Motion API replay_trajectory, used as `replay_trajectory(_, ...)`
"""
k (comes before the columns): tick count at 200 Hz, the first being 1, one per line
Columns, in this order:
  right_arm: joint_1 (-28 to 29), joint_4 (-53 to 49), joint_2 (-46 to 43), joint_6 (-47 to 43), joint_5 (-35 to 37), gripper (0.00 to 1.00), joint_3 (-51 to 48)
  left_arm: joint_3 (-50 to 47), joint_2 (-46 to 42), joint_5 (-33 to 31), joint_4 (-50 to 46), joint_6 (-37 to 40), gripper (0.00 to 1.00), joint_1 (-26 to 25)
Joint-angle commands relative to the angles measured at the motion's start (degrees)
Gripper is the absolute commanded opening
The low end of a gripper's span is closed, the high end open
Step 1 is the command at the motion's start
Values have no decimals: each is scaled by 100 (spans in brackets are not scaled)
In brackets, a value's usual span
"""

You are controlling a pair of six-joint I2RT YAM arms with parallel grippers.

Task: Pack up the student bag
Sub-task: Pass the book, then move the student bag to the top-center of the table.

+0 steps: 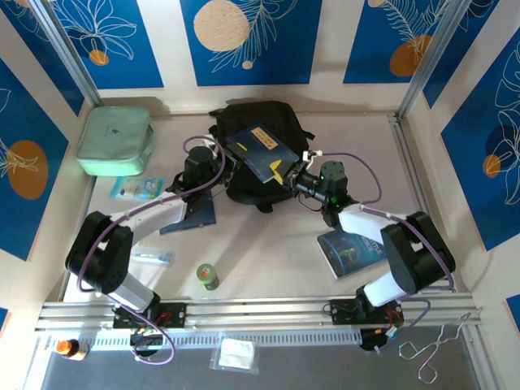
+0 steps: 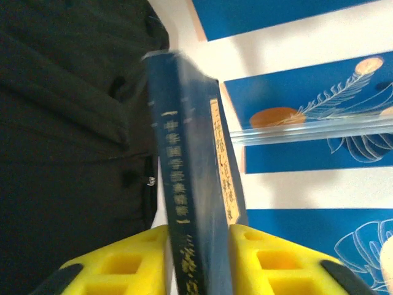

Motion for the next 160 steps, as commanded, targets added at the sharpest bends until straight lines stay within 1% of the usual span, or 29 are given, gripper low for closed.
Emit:
replay_trajectory(1,5,-1590,-656,-1247,492,4,170,472,-178,207,-1137,1487,43,1)
replay_trajectory(11,9,-2205,-938,-1783,786,4,206,646,-96,194,-1800,1994,50,-49)
replay_trajectory(21,-46,-2789,-1184,-2189,997,4,240,688,25,235,-2017,2500,55,-128)
replay_trajectory(34,-220,-3356,-1406,-2525,1053,4,280,800,251,352,-2360,2972,60,-183)
replay_trajectory(45,-399,-3649,-1568,-2695,999,4,261,966,487,543,-2582,3443,61,-222)
replay_trajectory(64,-746,-4041,-1797,-2887,816,4,248,1430,925,585,-3166,4154,62,-322)
replay_trajectory(88,-1086,-4469,-2012,-3086,753,4,271,2104,1511,384,-3882,4926,62,-502)
replay_trajectory(98,-1206,-4591,-2084,-3133,736,4,279,2340,1730,274,-4102,5093,62,-576)
replay_trajectory(117,-1427,-4801,-2185,-3193,736,5,294,2658,2115,277,-4400,5262,62,-725)
replay_trajectory(160,-1924,-5144,-2242,-3275,649,5,331,2868,2678,596,-4603,5317,60,-1250)
